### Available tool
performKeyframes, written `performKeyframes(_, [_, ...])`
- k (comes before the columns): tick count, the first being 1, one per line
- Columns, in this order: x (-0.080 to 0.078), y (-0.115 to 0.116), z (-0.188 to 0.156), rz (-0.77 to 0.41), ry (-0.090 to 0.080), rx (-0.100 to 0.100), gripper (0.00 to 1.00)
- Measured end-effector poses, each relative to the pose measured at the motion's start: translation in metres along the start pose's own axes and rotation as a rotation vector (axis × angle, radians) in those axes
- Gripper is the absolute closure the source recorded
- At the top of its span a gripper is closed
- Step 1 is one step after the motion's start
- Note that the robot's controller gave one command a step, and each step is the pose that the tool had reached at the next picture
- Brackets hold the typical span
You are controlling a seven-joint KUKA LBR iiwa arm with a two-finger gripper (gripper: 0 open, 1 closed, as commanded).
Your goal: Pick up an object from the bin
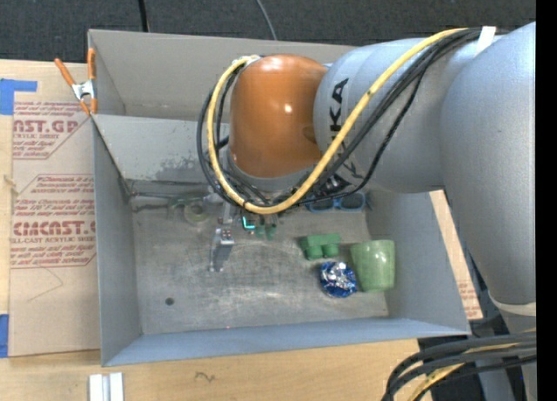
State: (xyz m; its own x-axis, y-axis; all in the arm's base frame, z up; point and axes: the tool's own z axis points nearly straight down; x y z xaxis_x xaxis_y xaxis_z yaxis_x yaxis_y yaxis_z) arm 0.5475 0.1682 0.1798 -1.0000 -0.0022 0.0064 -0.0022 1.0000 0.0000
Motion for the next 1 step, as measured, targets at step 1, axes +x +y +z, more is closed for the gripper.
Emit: performKeyframes(1, [0.0573,-0.0257,0.063,0.072,0.005,0.003,0.0])
